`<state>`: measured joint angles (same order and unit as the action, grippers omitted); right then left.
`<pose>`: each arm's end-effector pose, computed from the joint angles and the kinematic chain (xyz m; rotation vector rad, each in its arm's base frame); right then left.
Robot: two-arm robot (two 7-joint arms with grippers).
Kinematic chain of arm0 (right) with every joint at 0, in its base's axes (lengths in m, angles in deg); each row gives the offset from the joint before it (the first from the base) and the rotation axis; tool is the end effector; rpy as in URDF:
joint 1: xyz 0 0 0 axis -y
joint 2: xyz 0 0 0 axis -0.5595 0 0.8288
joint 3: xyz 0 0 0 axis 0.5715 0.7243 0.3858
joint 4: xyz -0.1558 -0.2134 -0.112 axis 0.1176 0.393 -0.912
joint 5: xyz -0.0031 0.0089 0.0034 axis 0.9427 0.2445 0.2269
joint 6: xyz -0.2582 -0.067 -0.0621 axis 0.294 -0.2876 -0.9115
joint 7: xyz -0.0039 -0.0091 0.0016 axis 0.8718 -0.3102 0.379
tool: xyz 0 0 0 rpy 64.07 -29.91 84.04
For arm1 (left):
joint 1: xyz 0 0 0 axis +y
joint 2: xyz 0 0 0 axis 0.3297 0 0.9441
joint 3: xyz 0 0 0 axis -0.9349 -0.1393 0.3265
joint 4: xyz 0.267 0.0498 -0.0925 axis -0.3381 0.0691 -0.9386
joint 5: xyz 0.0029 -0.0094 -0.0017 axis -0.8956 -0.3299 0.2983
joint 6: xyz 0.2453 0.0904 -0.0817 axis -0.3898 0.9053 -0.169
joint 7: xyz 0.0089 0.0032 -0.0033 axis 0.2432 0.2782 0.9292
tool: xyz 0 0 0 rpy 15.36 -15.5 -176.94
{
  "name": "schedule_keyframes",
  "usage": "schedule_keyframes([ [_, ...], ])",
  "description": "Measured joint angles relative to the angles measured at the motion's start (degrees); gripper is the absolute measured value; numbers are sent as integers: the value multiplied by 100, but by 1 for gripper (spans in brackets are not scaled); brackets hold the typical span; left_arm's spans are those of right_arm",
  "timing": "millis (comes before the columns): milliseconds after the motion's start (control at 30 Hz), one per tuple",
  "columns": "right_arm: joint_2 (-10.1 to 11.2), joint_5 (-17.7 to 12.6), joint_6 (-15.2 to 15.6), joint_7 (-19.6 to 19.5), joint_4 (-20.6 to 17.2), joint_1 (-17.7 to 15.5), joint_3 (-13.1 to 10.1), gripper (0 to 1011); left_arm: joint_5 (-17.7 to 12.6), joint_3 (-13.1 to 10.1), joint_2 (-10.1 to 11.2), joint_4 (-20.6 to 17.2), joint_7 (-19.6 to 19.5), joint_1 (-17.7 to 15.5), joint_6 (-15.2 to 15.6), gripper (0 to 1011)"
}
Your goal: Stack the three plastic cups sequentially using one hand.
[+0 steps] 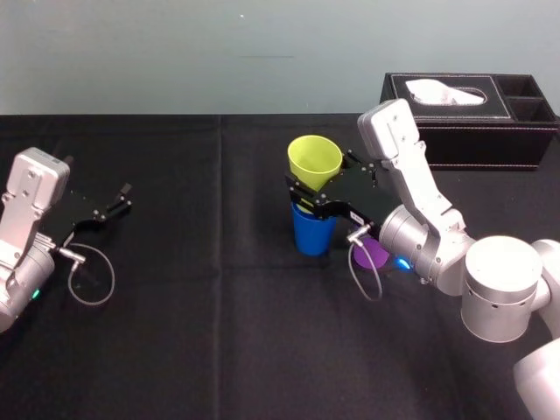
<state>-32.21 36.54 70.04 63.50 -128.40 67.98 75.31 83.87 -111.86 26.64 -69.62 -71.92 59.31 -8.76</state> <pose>0.3335 0.0267 -0.2418 -0.2284 -0.1000 -0.9781 0.3246 0.0900 -0.2929 0.3045 -0.2853 1.2480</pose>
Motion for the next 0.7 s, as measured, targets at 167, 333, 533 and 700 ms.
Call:
schedule_keyframes([
  [167, -22, 26, -33, -2, 73, 18, -7, 739, 0, 0, 0, 0, 0, 0, 0, 1011],
  [333, -42, 36, -66, -3, 148, 28, -28, 739, 0, 0, 0, 0, 0, 0, 0, 1011],
  [533, -75, 52, -122, -1, 278, 70, -33, 739, 0, 0, 0, 0, 0, 0, 0, 1011],
  [700, -103, 66, -161, -1, 371, 87, -28, 739, 0, 0, 0, 0, 0, 0, 0, 1011],
])
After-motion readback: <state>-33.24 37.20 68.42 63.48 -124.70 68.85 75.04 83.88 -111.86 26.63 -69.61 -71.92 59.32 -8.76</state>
